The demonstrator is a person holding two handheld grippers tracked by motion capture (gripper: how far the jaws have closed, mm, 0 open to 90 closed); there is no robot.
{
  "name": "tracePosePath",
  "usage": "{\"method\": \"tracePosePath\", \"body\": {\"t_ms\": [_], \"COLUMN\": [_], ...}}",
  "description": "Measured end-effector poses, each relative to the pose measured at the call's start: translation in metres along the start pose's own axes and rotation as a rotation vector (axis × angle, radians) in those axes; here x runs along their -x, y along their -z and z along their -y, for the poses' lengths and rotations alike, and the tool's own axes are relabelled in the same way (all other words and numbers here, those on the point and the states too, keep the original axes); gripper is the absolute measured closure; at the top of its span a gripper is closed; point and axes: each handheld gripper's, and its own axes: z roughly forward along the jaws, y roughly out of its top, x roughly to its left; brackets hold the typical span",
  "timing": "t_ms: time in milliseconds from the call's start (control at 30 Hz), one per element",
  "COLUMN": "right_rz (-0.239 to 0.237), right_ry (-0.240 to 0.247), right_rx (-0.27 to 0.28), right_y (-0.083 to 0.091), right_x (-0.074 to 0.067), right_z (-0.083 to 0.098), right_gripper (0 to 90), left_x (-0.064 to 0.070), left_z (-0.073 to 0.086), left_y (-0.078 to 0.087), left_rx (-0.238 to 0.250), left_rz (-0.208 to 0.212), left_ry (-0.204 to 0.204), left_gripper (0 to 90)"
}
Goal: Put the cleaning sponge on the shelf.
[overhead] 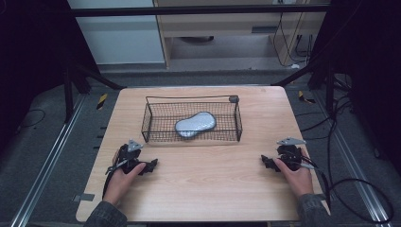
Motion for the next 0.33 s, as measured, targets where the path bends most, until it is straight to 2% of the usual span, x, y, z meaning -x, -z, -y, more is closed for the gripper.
{"method": "tracePosePath", "body": {"t_ms": [333], "right_rz": [0.012], "right_ry": [-0.006], "right_rx": [-0.002], "right_y": [-0.0006], "right_x": [-0.0014], "right_z": [-0.0005], "right_gripper": [0.4], "left_x": [0.0002], "left_z": [-0.0001], "left_y": [-0.0002], "left_rx": [0.001], "left_rz": [0.000], "left_ry": [-0.001], "left_gripper": [0.0]}}
